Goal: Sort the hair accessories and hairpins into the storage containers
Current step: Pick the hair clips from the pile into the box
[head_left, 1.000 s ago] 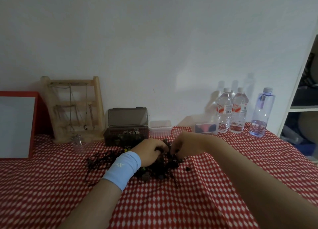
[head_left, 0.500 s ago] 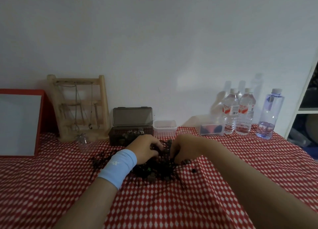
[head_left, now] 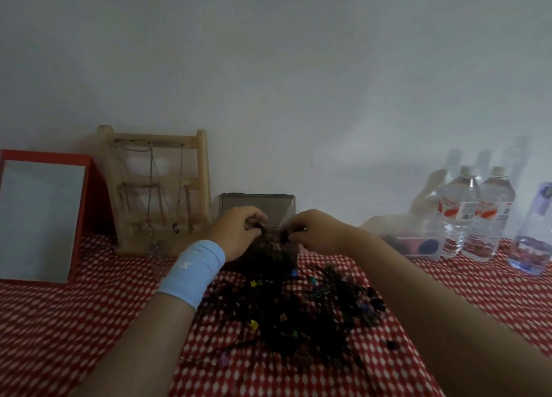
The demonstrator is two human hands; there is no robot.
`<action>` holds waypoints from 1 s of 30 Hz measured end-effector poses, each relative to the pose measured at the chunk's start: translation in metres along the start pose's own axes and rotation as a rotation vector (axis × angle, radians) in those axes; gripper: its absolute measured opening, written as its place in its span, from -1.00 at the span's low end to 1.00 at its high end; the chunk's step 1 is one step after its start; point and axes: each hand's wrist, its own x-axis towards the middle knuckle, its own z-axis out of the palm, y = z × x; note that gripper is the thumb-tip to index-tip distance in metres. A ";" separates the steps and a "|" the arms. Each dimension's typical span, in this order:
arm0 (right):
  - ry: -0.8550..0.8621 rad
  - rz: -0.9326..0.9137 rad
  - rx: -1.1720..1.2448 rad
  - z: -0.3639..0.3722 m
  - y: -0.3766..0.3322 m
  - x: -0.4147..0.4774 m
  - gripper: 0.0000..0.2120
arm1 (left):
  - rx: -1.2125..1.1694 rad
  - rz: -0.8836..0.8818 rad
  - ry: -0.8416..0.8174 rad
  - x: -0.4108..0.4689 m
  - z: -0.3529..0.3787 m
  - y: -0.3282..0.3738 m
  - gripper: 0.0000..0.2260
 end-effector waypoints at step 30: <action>-0.333 0.014 -0.140 0.033 -0.018 0.006 -0.81 | 0.126 0.098 -0.395 -0.043 0.012 -0.024 -0.84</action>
